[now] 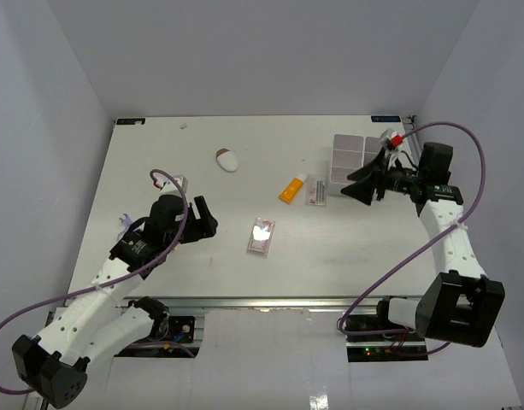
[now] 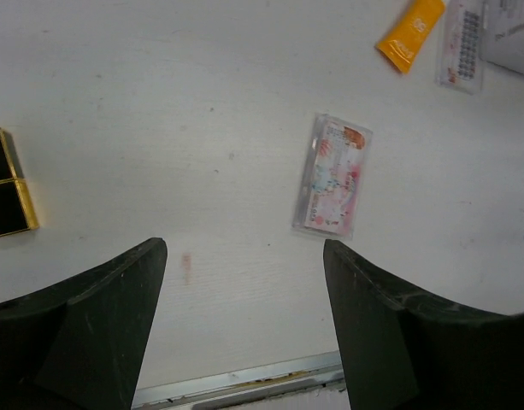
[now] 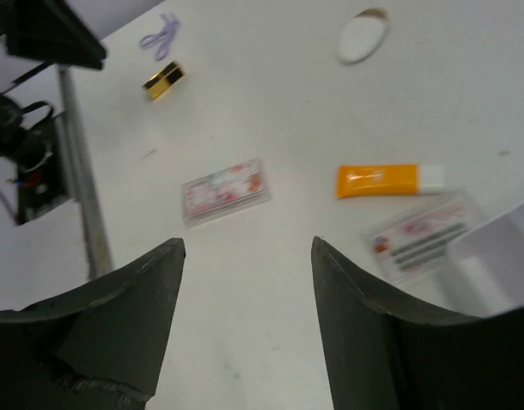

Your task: Organize the makeup

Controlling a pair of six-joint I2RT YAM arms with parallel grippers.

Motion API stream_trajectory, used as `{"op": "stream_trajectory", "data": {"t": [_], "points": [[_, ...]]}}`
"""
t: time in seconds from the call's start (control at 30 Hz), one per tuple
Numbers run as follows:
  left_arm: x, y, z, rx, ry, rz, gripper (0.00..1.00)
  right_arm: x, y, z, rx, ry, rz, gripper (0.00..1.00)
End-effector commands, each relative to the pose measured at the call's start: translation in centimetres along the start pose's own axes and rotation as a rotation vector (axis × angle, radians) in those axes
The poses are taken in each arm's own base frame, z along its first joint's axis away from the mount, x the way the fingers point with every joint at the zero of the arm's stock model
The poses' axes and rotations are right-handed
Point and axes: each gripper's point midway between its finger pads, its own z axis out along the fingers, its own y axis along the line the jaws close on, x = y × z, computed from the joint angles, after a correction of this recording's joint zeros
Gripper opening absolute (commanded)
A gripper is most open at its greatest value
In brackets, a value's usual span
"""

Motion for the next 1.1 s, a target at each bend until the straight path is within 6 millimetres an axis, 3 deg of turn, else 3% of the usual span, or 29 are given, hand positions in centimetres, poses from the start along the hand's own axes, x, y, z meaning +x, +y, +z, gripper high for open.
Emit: {"op": "stream_trajectory", "data": {"t": [0.0, 0.2, 0.4, 0.6, 0.73, 0.93, 1.07], "points": [[-0.2, 4.6, 1.0, -0.188, 0.050, -0.080, 0.86, 1.7, 4.9, -0.5, -0.151, -0.031, 0.034, 0.70], [0.0, 9.2, 4.8, -0.313, 0.170, -0.147, 0.88, 2.2, 5.0, -0.7, -0.133, -0.029, 0.038, 0.71], [1.5, 11.2, 6.9, -0.372, 0.246, -0.134, 0.87, 1.4, 5.8, -1.7, -0.121, -0.067, -0.025, 0.72], [1.7, 13.1, 8.2, -0.443, 0.262, -0.103, 0.82, 1.0, 6.5, -2.2, -0.132, -0.095, -0.068, 0.73], [1.7, 15.0, 8.6, -0.517, 0.261, -0.084, 0.82, 1.4, 5.8, -2.2, -0.117, -0.090, -0.045, 0.73], [2.3, 15.7, 9.0, -0.527, 0.274, -0.075, 0.79, 1.8, 5.0, -2.3, -0.101, -0.086, -0.016, 0.73], [3.0, 15.7, 9.5, -0.511, 0.305, -0.085, 0.69, 1.9, 4.7, -2.4, -0.089, -0.083, -0.011, 0.73]]}}
